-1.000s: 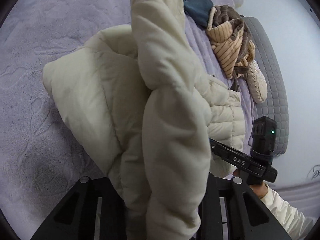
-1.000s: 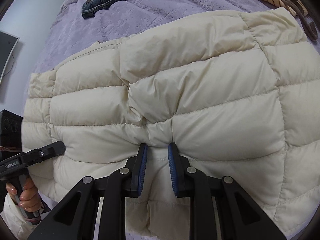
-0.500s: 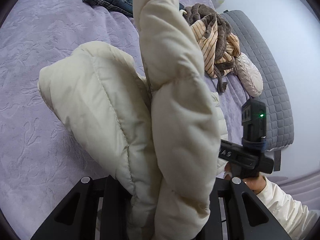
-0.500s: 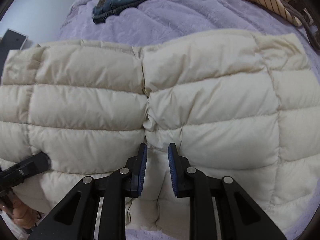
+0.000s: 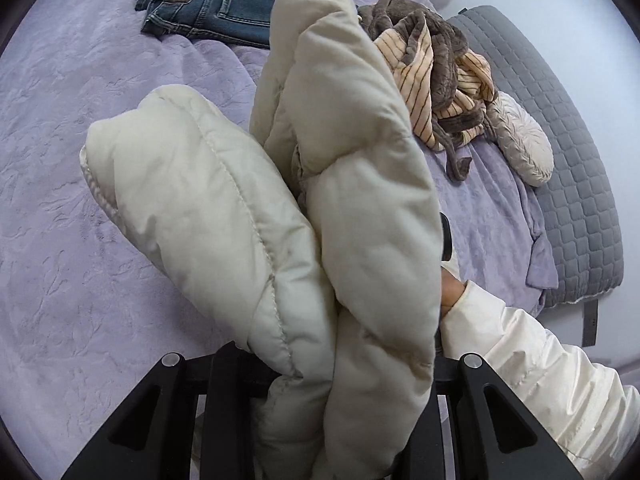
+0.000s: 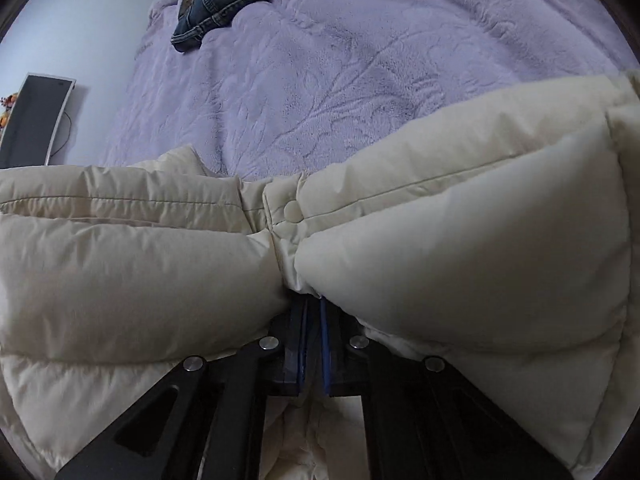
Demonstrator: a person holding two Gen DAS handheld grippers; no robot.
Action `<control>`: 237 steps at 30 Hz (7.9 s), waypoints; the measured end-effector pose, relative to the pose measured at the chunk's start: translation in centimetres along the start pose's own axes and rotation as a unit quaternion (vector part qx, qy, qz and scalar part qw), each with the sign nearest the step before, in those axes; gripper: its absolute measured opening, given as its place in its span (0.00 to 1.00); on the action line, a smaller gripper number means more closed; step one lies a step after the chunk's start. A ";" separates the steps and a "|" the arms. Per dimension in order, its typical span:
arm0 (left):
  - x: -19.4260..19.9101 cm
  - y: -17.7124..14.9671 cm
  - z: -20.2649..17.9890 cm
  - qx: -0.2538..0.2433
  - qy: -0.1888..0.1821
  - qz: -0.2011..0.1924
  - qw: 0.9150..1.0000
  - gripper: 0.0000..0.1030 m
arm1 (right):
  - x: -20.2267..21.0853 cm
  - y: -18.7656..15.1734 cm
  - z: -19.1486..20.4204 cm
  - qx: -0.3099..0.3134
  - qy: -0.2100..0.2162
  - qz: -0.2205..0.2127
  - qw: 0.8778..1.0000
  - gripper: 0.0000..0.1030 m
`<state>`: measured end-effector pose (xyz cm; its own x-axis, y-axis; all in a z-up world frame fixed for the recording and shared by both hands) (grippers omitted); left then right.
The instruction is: Fold large clothes
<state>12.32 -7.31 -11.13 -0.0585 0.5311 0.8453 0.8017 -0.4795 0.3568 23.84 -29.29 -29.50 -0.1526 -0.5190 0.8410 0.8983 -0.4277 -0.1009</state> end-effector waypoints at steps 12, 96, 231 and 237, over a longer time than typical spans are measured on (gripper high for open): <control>-2.0 2.7 -5.5 -0.032 0.057 0.029 0.997 0.29 | 13.8 -3.9 -4.2 -0.015 0.019 -0.084 0.996 0.44; -12.0 4.2 -3.0 0.069 -0.141 0.036 0.987 0.94 | 16.8 -1.0 -24.4 -0.112 0.168 -0.052 0.978 0.12; -2.1 -3.2 11.5 -0.084 0.195 -0.003 0.977 0.94 | 10.1 -10.1 -2.1 -0.031 -0.024 -0.089 0.995 0.28; -2.1 -3.4 11.4 -0.082 0.196 -0.002 0.977 0.94 | 11.4 -10.5 -1.1 -0.027 -0.042 -0.092 0.994 0.31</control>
<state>16.48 1.13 -18.62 -0.3097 0.2404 0.9199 0.6967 -0.6011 0.3916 12.21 -31.47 -19.44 -0.2763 -0.3653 0.8889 0.8339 -0.5509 0.0328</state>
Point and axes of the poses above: each gripper's, at about its wrist camera, not at the fingertips, and x roughly against the way its jaws point, z to its left, y to its top, the point moved 1 cm from there along -x, roughly the way its jaws point, and after that the axes turned 15 degrees about -x, right-handed, at the moved point
